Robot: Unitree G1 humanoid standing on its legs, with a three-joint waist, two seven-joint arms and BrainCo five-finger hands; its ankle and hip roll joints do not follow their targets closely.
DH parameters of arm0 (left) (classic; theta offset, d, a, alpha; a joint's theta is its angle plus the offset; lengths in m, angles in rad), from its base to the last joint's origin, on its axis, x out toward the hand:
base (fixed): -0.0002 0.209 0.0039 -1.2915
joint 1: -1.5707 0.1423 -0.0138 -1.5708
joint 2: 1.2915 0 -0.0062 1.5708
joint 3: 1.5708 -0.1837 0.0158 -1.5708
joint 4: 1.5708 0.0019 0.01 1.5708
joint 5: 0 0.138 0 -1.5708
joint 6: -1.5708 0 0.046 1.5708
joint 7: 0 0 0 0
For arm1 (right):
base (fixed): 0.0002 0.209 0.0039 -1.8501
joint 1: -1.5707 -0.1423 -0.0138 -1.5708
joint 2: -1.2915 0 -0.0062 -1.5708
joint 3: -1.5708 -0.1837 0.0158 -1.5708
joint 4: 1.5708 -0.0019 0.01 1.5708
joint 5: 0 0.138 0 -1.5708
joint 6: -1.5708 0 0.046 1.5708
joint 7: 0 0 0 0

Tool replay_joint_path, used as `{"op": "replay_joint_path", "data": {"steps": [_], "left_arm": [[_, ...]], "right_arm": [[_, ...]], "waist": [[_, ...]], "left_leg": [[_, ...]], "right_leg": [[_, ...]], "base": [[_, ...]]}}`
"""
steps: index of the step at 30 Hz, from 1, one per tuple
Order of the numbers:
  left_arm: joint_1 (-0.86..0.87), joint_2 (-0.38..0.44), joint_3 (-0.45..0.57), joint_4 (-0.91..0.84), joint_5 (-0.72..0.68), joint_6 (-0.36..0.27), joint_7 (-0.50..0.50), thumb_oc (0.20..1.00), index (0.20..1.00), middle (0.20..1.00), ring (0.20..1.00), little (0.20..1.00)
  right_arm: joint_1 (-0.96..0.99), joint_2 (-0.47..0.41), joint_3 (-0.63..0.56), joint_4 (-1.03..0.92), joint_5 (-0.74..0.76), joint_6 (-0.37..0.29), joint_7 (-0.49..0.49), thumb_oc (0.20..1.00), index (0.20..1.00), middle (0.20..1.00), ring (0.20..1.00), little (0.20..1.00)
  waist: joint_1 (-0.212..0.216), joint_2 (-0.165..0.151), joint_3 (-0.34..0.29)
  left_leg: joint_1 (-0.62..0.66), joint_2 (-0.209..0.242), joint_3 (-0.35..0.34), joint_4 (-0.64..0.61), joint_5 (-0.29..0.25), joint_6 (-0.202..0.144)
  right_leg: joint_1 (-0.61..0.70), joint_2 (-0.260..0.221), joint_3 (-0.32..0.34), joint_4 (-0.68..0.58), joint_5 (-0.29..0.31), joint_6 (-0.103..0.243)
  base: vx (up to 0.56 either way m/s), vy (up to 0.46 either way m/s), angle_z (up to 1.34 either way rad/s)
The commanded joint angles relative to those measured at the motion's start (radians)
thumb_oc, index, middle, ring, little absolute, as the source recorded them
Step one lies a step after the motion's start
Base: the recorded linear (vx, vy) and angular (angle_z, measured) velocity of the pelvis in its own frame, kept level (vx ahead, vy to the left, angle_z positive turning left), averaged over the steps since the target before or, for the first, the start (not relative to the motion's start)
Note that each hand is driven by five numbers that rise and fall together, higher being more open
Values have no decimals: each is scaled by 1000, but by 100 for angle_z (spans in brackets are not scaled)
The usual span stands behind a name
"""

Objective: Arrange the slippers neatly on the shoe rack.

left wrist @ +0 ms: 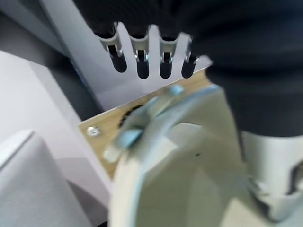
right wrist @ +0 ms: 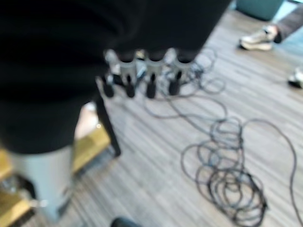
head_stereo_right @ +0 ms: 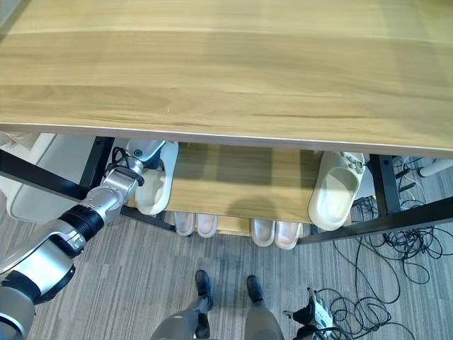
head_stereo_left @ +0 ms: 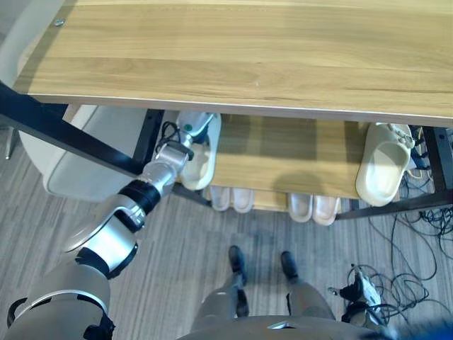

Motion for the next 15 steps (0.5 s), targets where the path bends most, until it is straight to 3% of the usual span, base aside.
{"op": "replay_joint_path", "data": {"steps": [1, 10, 12, 13, 15], "left_arm": [[-112, 49, 50, 205, 46, 78, 37, 1000, 1000, 1000, 1000, 1000], [-152, 8, 36, 287, 54, 120, 31, 1000, 1000, 1000, 1000, 1000], [-162, -4, 24, 306, 59, 126, 24, 501, 501, 501, 501, 501], [-168, -13, 10, 324, 72, 132, 7, 200, 200, 200, 200, 200], [-174, -23, 0, 330, 81, 132, -3, 200, 200, 200, 200, 200]], "right_arm": [[-2, -15, 27, -25, -3, -15, -22, 1000, 1000, 1000, 1000, 1000], [-15, -21, 37, -28, -4, -22, -22, 1000, 1000, 1000, 1000, 1000], [-21, -22, 41, -27, -4, -23, -21, 1000, 1000, 1000, 1000, 1000], [-23, -24, 49, -27, -7, -25, -20, 1000, 1000, 1000, 1000, 1000], [-26, -24, 54, -25, -11, -26, -22, 1000, 1000, 1000, 1000, 1000]], "waist": [[8, -31, -3], [2, -30, 1], [0, -31, 1], [-2, -30, 1], [-3, -31, 2]], "left_leg": [[51, -10, -17, 4, -130, -40], [50, -10, -13, 4, -131, -39], [50, -11, -13, 4, -131, -39], [50, -11, -12, 4, -132, -40], [50, -10, -11, 4, -133, -40]], "right_leg": [[-33, -61, -2, 29, 31, 69], [-40, -58, 3, 33, 30, 68], [-41, -58, 4, 33, 30, 68], [-41, -57, 4, 33, 29, 68], [-42, -57, 5, 34, 29, 68]], "base": [[0, 0, 0], [0, 0, 0], [0, 0, 0], [0, 0, 0], [0, 0, 0]]}}
